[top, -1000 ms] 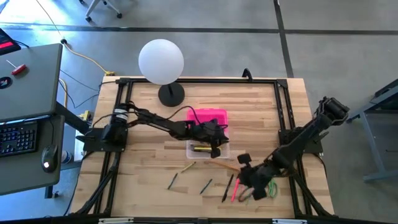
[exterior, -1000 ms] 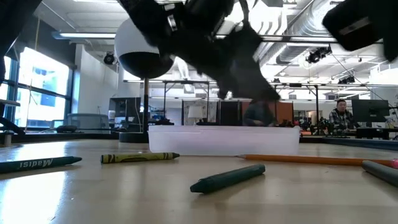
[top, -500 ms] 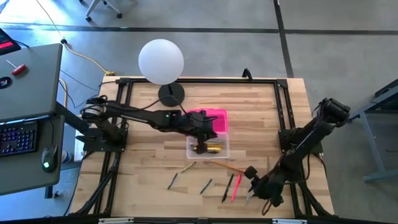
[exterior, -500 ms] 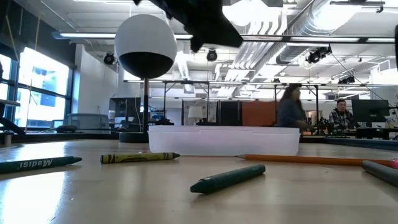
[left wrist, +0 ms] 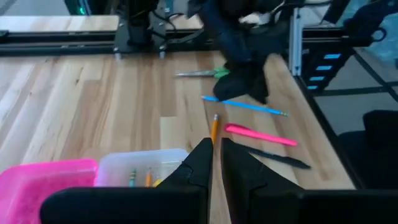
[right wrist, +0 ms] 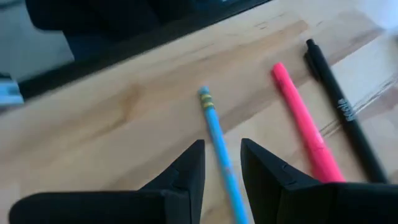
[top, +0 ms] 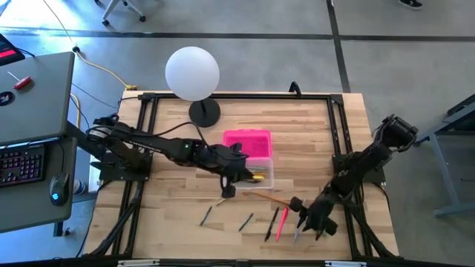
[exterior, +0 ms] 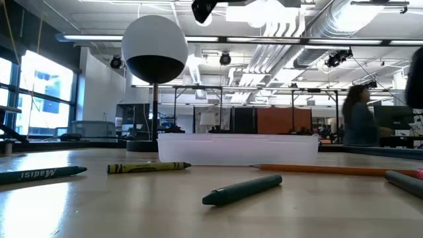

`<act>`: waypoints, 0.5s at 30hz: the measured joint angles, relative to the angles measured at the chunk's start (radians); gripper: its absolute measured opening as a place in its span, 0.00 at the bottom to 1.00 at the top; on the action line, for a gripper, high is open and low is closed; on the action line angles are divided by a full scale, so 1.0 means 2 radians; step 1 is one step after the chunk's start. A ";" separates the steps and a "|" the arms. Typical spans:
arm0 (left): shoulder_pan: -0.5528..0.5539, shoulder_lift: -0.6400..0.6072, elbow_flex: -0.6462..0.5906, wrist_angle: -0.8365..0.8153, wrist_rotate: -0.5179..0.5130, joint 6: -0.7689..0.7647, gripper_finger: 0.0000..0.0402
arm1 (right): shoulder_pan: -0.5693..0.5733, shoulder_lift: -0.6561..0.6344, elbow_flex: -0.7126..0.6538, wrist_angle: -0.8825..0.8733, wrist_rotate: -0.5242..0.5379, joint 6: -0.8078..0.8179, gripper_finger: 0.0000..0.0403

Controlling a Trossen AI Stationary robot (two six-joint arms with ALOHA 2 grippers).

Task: Pick & place school supplies into a supply box
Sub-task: Put the blue pencil into the pink supply box

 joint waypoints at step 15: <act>0.002 -0.002 0.000 -0.051 -0.014 0.009 0.16 | -0.084 0.092 0.001 0.007 -0.123 -0.142 0.20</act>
